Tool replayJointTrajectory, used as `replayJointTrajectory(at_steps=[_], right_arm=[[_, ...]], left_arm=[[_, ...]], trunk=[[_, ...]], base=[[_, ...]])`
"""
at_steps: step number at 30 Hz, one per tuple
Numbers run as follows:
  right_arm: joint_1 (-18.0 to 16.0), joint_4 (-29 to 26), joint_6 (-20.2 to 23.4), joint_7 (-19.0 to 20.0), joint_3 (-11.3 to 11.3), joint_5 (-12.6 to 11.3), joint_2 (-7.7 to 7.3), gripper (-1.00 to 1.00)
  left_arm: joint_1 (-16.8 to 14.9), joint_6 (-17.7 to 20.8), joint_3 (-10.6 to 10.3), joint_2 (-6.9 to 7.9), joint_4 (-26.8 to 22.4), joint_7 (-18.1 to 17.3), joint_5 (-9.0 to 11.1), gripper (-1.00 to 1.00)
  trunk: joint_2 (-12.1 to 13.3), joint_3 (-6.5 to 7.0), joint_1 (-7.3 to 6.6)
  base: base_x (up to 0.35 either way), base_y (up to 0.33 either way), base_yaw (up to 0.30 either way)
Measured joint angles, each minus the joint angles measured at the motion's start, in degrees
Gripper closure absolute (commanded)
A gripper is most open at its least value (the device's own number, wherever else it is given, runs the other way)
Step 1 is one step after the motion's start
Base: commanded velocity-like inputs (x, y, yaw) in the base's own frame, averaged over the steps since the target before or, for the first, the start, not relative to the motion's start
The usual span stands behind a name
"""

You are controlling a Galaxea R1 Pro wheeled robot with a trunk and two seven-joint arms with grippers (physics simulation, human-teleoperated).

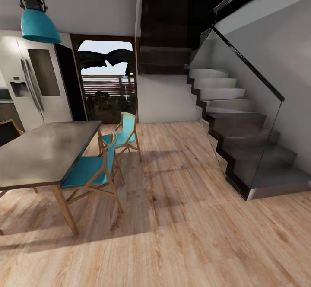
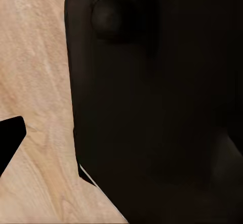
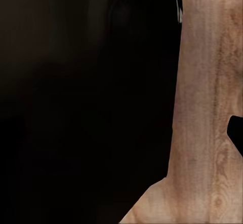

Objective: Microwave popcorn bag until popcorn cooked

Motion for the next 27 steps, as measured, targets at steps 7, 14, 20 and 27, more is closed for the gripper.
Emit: replayJointTrajectory(at_steps=[7, 14, 20, 27], right_arm=[[-0.08, 0.00, 0.08, -0.07, 0.62, 0.42, 0.01, -1.00], [-0.08, 0.00, 0.15, -0.08, 0.72, 0.41, 0.08, -1.00], [-0.08, 0.00, -0.22, -0.08, 0.74, 0.40, 0.13, -1.00], [-0.08, 0.00, -0.76, -0.08, 0.73, 0.40, 0.31, -1.00]], left_arm=[[-0.09, -1.28, 0.74, -1.31, -1.47, -0.40, 1.59, -1.00], [-0.09, -2.25, 0.73, -1.31, -3.73, -0.40, 3.63, -1.00], [-0.09, -2.26, 0.69, -1.31, -3.95, -0.40, 5.17, -1.00], [-0.09, -2.26, 0.73, -1.31, -3.95, -0.40, 5.13, -1.00]], trunk=[[0.00, 0.01, 0.00], [0.00, 0.01, 0.00], [0.00, 0.01, 0.00], [0.00, 0.02, 0.00]], base=[[0.000, 0.000, 0.001], [0.000, 0.000, 0.237], [0.000, 0.000, 0.278], [0.000, 0.000, 0.278]])
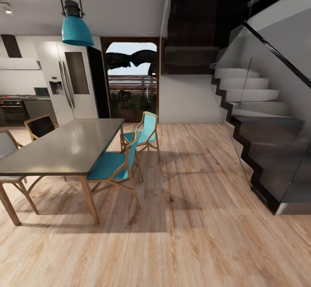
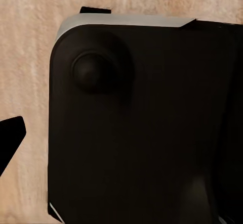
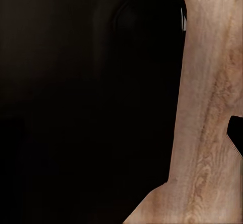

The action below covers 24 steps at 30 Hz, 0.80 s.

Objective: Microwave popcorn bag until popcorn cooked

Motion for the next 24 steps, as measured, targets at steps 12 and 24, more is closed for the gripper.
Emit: replayJointTrajectory(at_steps=[12, 24], right_arm=[[0.00, -0.01, -1.42, -0.07, 2.39, 0.08, 1.01, -1.00], [0.00, -0.01, -1.37, -0.12, 2.81, 0.73, 0.60, -1.00]], left_arm=[[0.00, -0.05, 0.03, 0.01, -0.34, 0.36, 0.35, -1.00], [0.00, -0.20, -0.33, 0.26, -0.34, 0.48, 11.51, -1.00]], trunk=[[0.00, 0.00, 0.00], [0.00, 0.00, 0.00]], base=[[0.000, 0.000, 0.286], [0.000, 0.000, 0.289]])
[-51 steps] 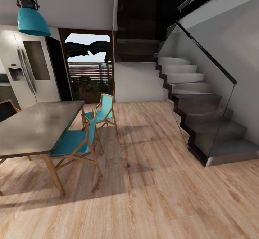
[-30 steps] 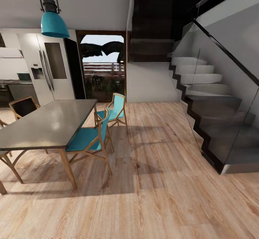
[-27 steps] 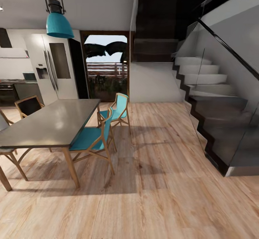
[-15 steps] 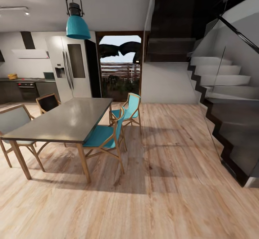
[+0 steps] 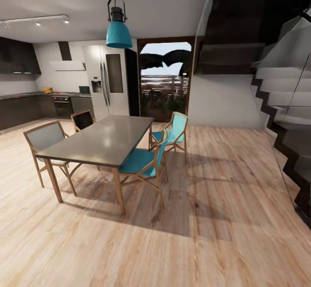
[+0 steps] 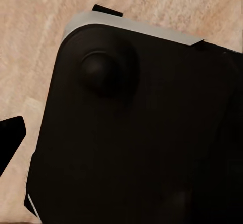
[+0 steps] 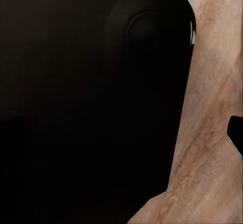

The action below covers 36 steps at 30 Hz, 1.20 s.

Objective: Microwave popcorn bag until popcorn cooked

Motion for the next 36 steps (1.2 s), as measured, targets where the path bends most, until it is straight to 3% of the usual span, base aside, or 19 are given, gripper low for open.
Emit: replayJointTrajectory(at_steps=[6, 13, 36], right_arm=[[0.00, 0.00, -0.13, -0.15, -0.06, 1.78, 0.31, -1.00], [0.00, 0.00, -2.79, -0.14, -0.30, 1.82, 0.33, -1.00], [0.00, 0.00, -2.77, -0.15, -0.23, 1.74, 0.32, -1.00]], left_arm=[[0.00, 0.03, 0.04, 0.04, 0.02, 0.00, 0.15, -1.00], [0.00, 0.00, 0.09, 0.10, 0.00, 0.00, 0.25, -1.00], [0.00, 0.11, 0.02, 0.10, 0.25, 0.00, 0.43, -1.00]], trunk=[[0.00, 0.00, 0.00], [0.00, 0.00, 0.00], [0.00, 0.00, 0.00]], base=[[0.000, 0.000, 0.289], [0.000, 0.000, 0.289], [0.000, 0.000, 0.289]])
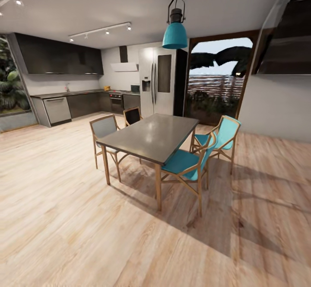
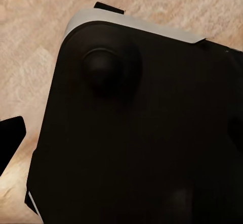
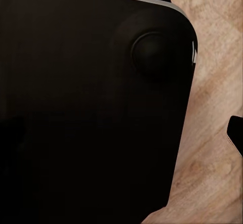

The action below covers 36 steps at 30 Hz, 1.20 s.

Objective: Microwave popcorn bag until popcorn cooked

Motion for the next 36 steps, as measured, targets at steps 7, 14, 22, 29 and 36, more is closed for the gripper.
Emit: replayJointTrajectory(at_steps=[7, 14, 22, 29, 36], right_arm=[[0.00, 0.00, 0.00, -0.03, 0.11, 0.00, 0.01, -1.00], [0.00, 0.00, 0.00, -0.12, 0.12, -0.01, -0.07, -1.00], [0.00, 0.00, 0.00, -0.12, 0.16, 0.00, 0.00, -1.00], [0.00, 0.00, 0.00, -0.13, 0.16, 0.00, -0.01, -1.00], [0.00, 0.00, 0.00, -0.13, 0.22, 0.00, -0.09, -1.00]], left_arm=[[0.00, -0.06, -0.01, 0.00, -0.05, 0.00, -0.12, -1.00], [0.00, -0.16, 0.07, 0.00, -0.25, 0.00, -0.18, -1.00], [0.00, -0.16, 0.09, -0.09, -0.25, 0.00, -0.18, -1.00], [0.00, -0.17, 0.15, -0.02, -0.33, 0.00, -0.11, -1.00], [0.00, -0.17, 0.15, 0.00, -0.34, 0.07, -0.09, -1.00]], trunk=[[0.00, 0.00, 0.00], [0.00, 0.00, 0.00], [0.00, 0.00, 0.00], [0.00, 0.00, 0.00], [0.00, 0.00, 0.00]], base=[[0.000, 0.000, 0.289], [0.000, 0.000, 0.289], [0.000, 0.000, 0.289], [0.000, 0.000, 0.289], [0.000, 0.000, 0.289]])
